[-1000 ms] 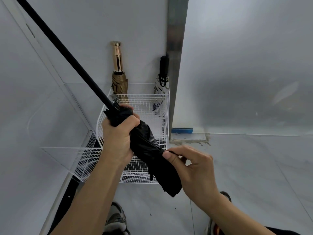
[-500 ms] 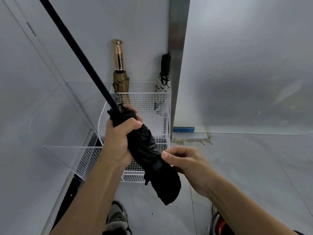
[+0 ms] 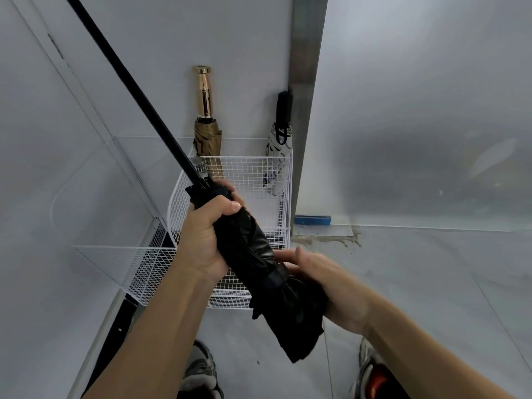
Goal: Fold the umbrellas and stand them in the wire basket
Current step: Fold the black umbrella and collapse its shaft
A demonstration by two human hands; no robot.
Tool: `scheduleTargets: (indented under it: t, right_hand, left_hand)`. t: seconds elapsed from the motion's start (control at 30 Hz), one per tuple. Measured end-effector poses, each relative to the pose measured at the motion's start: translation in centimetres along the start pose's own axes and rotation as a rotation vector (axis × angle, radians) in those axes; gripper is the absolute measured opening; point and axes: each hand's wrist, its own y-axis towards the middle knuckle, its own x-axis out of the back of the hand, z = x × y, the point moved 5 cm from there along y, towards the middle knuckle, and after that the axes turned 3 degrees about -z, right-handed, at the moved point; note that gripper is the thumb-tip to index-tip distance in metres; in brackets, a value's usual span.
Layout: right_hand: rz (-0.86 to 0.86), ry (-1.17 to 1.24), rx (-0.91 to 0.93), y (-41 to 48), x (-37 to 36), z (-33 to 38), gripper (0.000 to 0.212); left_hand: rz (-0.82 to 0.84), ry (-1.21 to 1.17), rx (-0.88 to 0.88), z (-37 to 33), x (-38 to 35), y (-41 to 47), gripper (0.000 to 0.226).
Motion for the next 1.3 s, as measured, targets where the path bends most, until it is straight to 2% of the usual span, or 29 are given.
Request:
scheduleTargets:
  t: [0.1, 0.2, 0.33, 0.43, 0.47, 0.6, 0.77, 0.83, 0.93, 1.0, 1.13, 1.2, 1.3]
  right_hand:
    - [0.008, -0.084, -0.004, 0.4, -0.6, -0.4, 0.039]
    - [0.085, -0.013, -0.056, 0.7, -0.8, -0.7, 0.039]
    - [0.156, 0.115, -0.150, 0.4, -1.3, -1.0, 0.025]
    - [0.260, 0.054, -0.186, -0.2, -2.3, -0.8, 0.026]
    - [0.247, -0.029, -0.187, -0.4, -2.4, -0.6, 0.025]
    - [-0.064, -0.417, -0.163, -0.7, -1.3, -0.5, 0.030]
    - [-0.346, -0.902, 0.087, 0.5, 0.2, -1.3, 0.032]
    - [-0.288, -0.772, 0.050, 0.7, 0.5, -1.4, 0.033]
    - [-0.031, -0.469, -0.090, 0.6, -0.2, -2.2, 0.034]
    - [0.024, -0.422, -0.110, 0.5, -0.5, -2.4, 0.034]
    - [-0.107, -0.503, -0.130, 1.0, 0.8, -2.7, 0.033]
    - [-0.186, -0.583, -0.128, 1.2, 2.4, -2.7, 0.034]
    - [-0.245, -0.798, -0.095, 1.2, 4.3, -2.3, 0.037]
  left_hand:
    - [-0.016, 0.025, 0.009, 0.4, 0.1, -0.1, 0.043]
    - [0.011, 0.042, 0.011, 0.4, -0.1, -0.3, 0.035]
    - [0.120, -0.005, 0.050, 0.5, -0.7, -0.8, 0.033]
    - [0.143, 0.055, 0.083, 0.4, -1.2, -1.0, 0.023]
    - [0.088, 0.089, 0.092, 0.4, -1.1, -0.9, 0.021]
    - [-0.171, 0.201, 0.057, 1.2, -0.4, -0.7, 0.009]
    - [-0.288, 0.302, -0.067, 1.2, -0.2, -1.0, 0.015]
    - [-0.255, 0.301, -0.063, 1.1, -0.3, -0.9, 0.020]
    - [-0.125, 0.317, -0.031, 1.4, -1.0, -1.0, 0.027]
    - [-0.055, 0.325, -0.004, 1.6, -1.4, -1.2, 0.030]
    - [-0.047, 0.364, -0.036, 0.6, -1.1, -0.8, 0.018]
    - [-0.142, 0.263, -0.063, -0.9, 0.4, 0.0, 0.036]
    - [-0.333, 0.173, -0.158, -2.9, 3.5, 0.7, 0.038]
